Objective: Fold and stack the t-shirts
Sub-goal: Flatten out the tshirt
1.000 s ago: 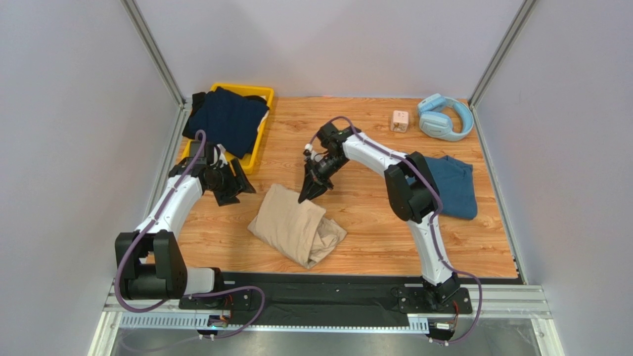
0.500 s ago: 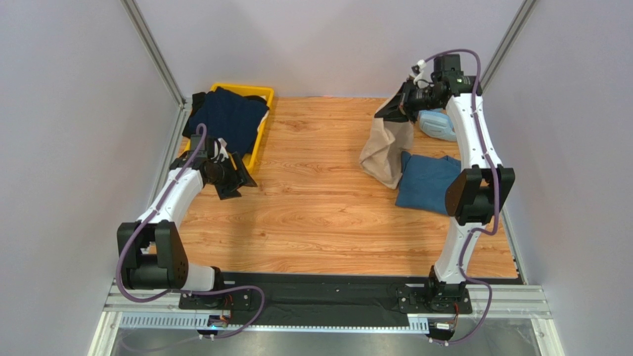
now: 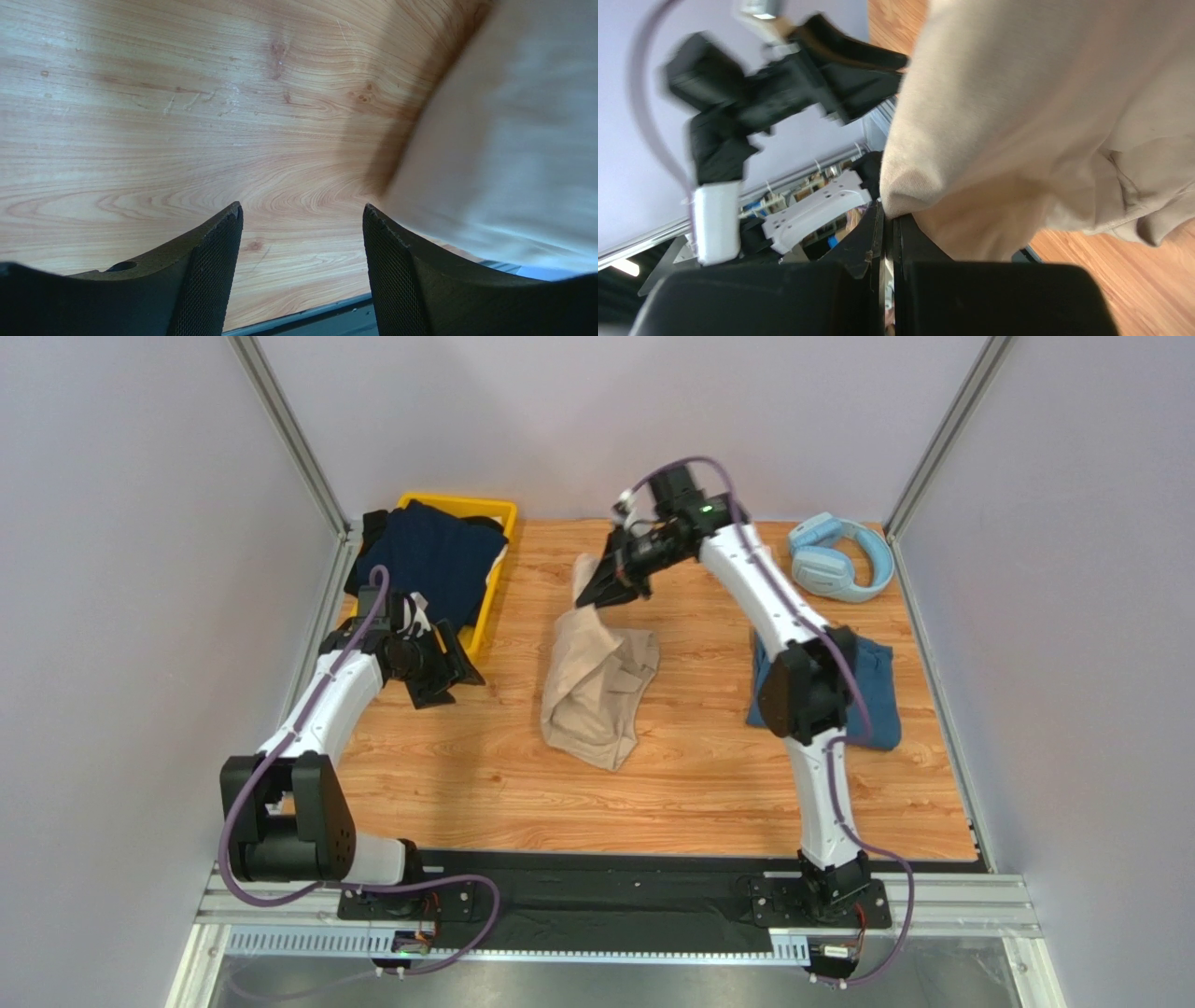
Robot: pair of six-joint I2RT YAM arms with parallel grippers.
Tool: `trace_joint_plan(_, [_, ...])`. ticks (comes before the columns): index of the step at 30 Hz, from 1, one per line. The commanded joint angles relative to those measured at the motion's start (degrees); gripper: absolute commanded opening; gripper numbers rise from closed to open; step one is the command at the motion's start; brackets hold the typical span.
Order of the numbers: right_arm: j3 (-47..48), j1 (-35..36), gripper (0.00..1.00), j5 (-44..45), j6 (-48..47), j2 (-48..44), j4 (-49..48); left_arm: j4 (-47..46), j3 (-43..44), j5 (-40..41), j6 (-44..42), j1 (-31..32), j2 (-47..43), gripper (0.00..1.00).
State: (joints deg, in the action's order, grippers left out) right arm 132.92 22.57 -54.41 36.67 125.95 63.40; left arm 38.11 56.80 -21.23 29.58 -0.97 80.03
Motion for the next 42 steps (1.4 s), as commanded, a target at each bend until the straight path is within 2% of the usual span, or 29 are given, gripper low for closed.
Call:
trace_joint_plan(1, [0.85, 8.53, 0.00, 2.11, 1.39, 12.89, 1.64, 2.05, 2.53, 3.64, -1.63, -0.35, -4.79, 0.70])
trace_joint_plan(3, [2.16, 12.13, 0.00, 3.17, 1.13, 18.85, 2.86, 2.85, 2.97, 4.79, -2.42, -0.52, -6.72, 0.70])
trace_joint_plan(8, [4.54, 17.77, 0.00, 2.30, 2.00, 24.34, 1.57, 5.22, 2.89, 7.61, -3.92, -0.61, -9.19, 0.71])
trace_joint_plan(10, [3.84, 18.91, 0.09, 0.89, 3.32, 23.82, -0.89, 5.40, 2.36, 7.79, -3.92, -0.87, -9.80, 0.71])
trace_joint_plan(11, [3.23, 19.18, 0.19, 0.63, 3.76, 23.21, -3.95, 5.40, 1.49, 7.79, -3.83, -0.87, -10.07, 0.71])
trace_joint_plan(12, [1.83, 19.27, 0.23, 0.01, 4.29, 21.89, -5.29, 5.22, 1.13, 7.61, -3.66, -0.96, -10.16, 0.71])
trace_joint_plan(17, [0.76, 18.66, 0.30, 0.27, 5.52, 16.54, -10.56, 4.78, 0.16, 7.00, -3.57, -1.05, -10.07, 0.71])
trace_joint_plan(21, [0.50, 16.73, 0.35, 0.36, 5.70, 12.57, -11.28, 4.35, 0.60, 6.47, -3.57, -0.96, -9.28, 0.71])
trace_joint_plan(29, [-8.62, 8.74, 0.36, 5.71, 2.45, 0.98, -10.84, 4.08, -0.72, 5.68, -3.30, -0.96, -9.45, 0.71])
trace_joint_plan(31, [-10.83, 7.06, 0.36, 9.57, -0.88, -0.35, -7.44, 4.17, -1.33, 5.68, -3.30, -1.05, -9.63, 0.71])
trace_joint_plan(33, [-12.95, 5.04, 0.36, 14.22, -5.08, 0.08, -4.09, 4.08, -1.51, 5.50, -3.30, -0.96, -9.89, 0.71])
trace_joint_plan(37, [-15.50, 3.54, 0.35, 16.18, -9.67, 3.15, 1.28, 4.08, -1.60, 5.59, -3.30, -0.96, -9.89, 0.71])
trace_joint_plan(42, [-17.70, 3.63, 0.35, 18.46, -10.83, 6.67, -0.81, 4.25, -1.60, 5.33, -2.95, -0.96, -9.89, 0.71])
